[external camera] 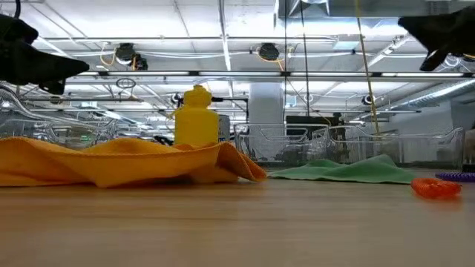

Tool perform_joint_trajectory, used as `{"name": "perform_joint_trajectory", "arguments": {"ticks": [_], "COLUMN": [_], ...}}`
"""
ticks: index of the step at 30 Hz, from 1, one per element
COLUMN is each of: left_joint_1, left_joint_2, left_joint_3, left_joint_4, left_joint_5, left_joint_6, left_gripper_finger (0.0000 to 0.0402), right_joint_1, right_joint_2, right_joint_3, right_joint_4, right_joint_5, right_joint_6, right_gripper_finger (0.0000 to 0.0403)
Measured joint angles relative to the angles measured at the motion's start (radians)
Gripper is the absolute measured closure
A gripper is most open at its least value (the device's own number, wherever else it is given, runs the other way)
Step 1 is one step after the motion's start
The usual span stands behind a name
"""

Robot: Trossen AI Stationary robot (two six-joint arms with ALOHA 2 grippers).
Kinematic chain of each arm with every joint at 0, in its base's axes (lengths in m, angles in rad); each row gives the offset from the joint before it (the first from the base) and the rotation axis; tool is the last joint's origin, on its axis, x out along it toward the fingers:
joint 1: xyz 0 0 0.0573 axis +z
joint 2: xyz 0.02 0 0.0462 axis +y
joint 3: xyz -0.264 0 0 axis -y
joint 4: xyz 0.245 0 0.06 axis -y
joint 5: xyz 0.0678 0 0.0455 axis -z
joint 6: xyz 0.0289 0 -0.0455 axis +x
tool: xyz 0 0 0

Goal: Pick & Place Sports Items
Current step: Put the purple water bottle into the top right transparent bin

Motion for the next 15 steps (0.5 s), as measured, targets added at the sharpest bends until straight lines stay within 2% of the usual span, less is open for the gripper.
{"name": "perform_joint_trajectory", "arguments": {"ticks": [6,15], "left_joint_1": [0.000,0.000], "left_joint_2": [0.000,0.000], "left_joint_3": [0.000,0.001], "left_joint_4": [0.000,0.000], "left_joint_5": [0.000,0.000], "left_joint_6": [0.000,-0.010], "left_gripper_finger": [0.0353,0.0353], "right_joint_1": [0.006,0.084], "right_joint_2": [0.210,0.572], "right_joint_3": [0.159,0.511], "right_joint_4": [-0.056,-0.411], "right_joint_5": [-0.004,-0.004], "right_joint_6": [-0.006,0.019], "right_gripper_finger": [0.0403,0.0403]}}
